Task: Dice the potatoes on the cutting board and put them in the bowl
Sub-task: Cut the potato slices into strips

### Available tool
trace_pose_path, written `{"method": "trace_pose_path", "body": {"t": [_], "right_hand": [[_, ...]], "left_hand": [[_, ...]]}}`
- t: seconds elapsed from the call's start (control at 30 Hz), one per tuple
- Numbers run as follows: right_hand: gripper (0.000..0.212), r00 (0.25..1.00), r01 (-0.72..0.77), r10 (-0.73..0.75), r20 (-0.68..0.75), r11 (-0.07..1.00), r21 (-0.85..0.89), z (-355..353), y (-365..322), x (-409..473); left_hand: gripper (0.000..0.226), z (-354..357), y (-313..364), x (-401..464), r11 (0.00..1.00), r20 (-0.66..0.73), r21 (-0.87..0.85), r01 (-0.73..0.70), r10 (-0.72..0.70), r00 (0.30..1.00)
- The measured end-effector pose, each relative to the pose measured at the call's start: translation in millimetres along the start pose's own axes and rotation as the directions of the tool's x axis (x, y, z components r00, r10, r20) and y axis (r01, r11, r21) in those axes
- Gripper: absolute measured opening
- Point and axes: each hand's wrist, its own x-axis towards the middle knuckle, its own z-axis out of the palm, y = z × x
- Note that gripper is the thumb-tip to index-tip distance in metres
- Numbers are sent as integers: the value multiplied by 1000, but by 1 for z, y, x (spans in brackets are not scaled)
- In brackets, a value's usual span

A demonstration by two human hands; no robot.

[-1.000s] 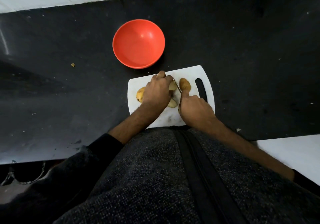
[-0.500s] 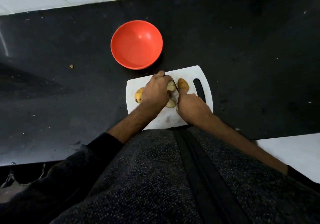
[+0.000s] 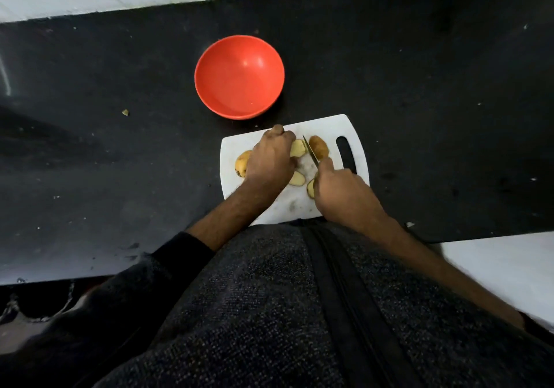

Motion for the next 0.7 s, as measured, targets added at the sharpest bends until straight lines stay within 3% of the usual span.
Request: {"method": "trace_pose_path", "body": {"t": [0.07, 0.17, 0.37, 0.6, 0.7], "right_hand": [[58, 1000, -12, 12, -11, 1000, 5, -3, -6, 7], [57, 1000, -14, 14, -12, 1000, -6, -5, -12, 12], [73, 997, -63, 63, 32, 998, -5, 5, -2, 23], [71, 1000, -22, 22, -3, 999, -40, 12, 5, 30], [50, 999, -10, 12, 30, 999, -44, 8, 7, 23]], "left_hand": [[31, -1, 0, 0, 1000, 3, 9, 4, -4, 1000], [29, -1, 0, 0, 1000, 7, 7, 4, -4, 1000], [30, -2, -1, 1, 1000, 11, 3, 13, -13, 1000], [29, -1, 0, 0, 1000, -2, -11, 11, -11, 1000], [24, 1, 0, -1, 1000, -12, -25, 9, -10, 1000]]}}
